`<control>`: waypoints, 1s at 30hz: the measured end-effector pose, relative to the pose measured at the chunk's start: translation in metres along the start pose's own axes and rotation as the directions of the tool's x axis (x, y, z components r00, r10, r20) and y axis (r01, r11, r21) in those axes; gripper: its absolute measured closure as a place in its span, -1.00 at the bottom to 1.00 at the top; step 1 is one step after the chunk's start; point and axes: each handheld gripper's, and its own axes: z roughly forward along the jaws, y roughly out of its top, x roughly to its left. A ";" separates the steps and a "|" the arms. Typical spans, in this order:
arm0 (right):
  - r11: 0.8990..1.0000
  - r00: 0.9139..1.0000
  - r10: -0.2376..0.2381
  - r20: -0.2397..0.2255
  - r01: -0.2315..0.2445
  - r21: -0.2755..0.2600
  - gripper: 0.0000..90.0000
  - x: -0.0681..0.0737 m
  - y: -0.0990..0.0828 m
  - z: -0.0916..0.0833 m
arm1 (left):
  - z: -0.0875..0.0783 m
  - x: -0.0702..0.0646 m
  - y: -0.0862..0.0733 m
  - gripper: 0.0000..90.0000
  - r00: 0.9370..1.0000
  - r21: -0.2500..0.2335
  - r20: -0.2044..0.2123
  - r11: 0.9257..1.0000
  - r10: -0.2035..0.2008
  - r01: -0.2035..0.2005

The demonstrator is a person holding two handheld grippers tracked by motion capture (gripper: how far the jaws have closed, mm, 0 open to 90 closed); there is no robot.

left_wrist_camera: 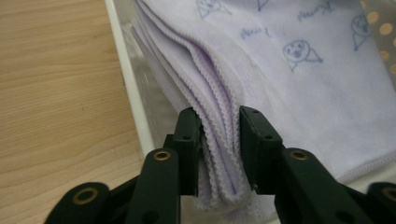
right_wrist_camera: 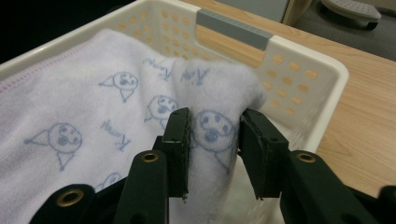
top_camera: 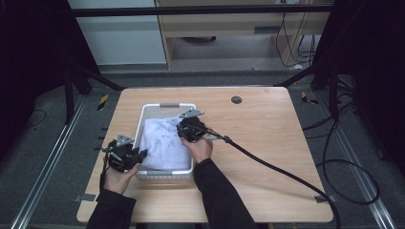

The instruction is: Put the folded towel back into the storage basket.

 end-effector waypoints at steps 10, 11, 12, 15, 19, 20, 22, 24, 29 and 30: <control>0.998 1.000 0.011 0.013 -0.010 -0.055 0.28 -0.010 0.003 -0.016 | -0.014 -0.001 0.004 0.38 1.000 -0.076 -0.004 0.997 -0.010 0.009; 0.998 1.000 0.007 0.013 -0.006 -0.060 0.25 -0.011 0.003 -0.019 | -0.015 -0.002 0.005 0.37 1.000 -0.084 0.002 0.996 -0.014 0.014; 0.998 1.000 0.006 0.016 -0.005 -0.060 0.22 -0.012 0.002 -0.021 | -0.015 -0.002 0.005 0.37 1.000 -0.084 0.002 0.996 -0.014 0.014; 0.998 1.000 0.005 0.014 -0.004 -0.070 0.11 -0.015 0.002 -0.027 | -0.019 -0.002 0.005 0.35 1.000 -0.104 0.014 0.994 -0.011 0.012; 0.997 1.000 0.006 0.007 -0.005 -0.081 -0.12 -0.020 0.001 -0.038 | -0.020 -0.002 0.005 0.29 1.000 -0.121 0.026 0.993 -0.010 0.013; 0.997 1.000 0.008 0.006 -0.007 -0.081 -0.19 -0.020 0.001 -0.040 | -0.021 -0.001 0.005 0.27 0.999 -0.120 0.031 0.993 -0.011 0.015; 0.996 1.000 0.011 0.002 -0.011 -0.087 -0.27 -0.023 -0.001 -0.046 | -0.021 -0.001 0.005 0.22 0.999 -0.132 0.038 0.991 -0.010 0.015; 0.996 1.000 0.013 -0.004 -0.014 -0.088 -0.34 -0.025 -0.003 -0.052 | -0.023 -0.001 0.005 0.15 0.999 -0.143 0.036 0.990 -0.007 0.012; 0.995 1.000 0.015 -0.023 -0.017 -0.097 -0.50 -0.033 -0.011 -0.068 | -0.026 -0.001 0.003 0.01 0.999 -0.167 0.035 0.986 0.007 -0.001; 0.995 0.999 0.018 -0.026 -0.020 -0.102 -0.51 -0.034 -0.013 -0.071 | -0.027 -0.001 0.003 -0.01 0.999 -0.169 0.033 0.986 0.012 -0.006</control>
